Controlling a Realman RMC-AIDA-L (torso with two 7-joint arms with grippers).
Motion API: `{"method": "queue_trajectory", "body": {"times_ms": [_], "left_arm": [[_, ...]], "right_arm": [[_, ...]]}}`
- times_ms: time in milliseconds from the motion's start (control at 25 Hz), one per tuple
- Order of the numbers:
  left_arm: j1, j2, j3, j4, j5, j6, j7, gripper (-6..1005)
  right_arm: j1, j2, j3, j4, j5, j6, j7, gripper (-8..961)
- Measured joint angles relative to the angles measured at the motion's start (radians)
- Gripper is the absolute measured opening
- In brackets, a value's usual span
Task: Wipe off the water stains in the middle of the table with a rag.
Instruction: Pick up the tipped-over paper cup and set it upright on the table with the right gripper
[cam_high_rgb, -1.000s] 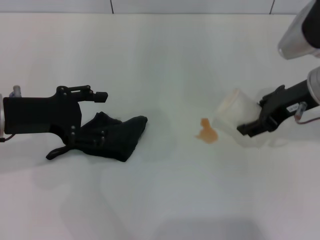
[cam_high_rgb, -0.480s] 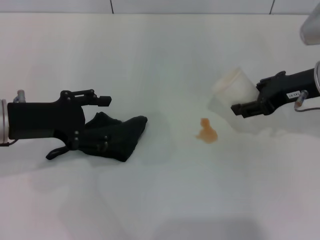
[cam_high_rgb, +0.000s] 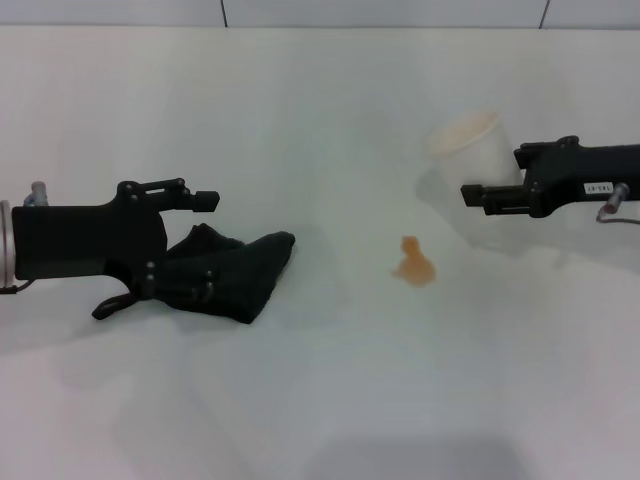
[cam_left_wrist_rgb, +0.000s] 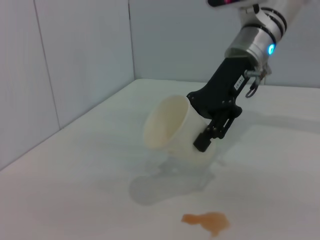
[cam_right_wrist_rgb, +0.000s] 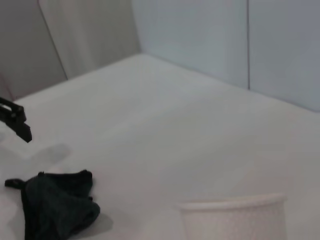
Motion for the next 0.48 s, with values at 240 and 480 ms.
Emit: {"method": "queue_trajectory", "body": {"times_ms": [240,480], "left_arm": [[-0.001,-0.008,0.004,0.000,0.005,0.001,0.001,862],[0.000,-0.015,0.006,0.000,0.008,0.002,0.003,861]], "right_arm": [[0.004,0.000,0.024,0.172,0.137,0.063,-0.207,663],[-0.001,0.000,0.026,0.294,0.242,0.106,-0.372,663]]}}
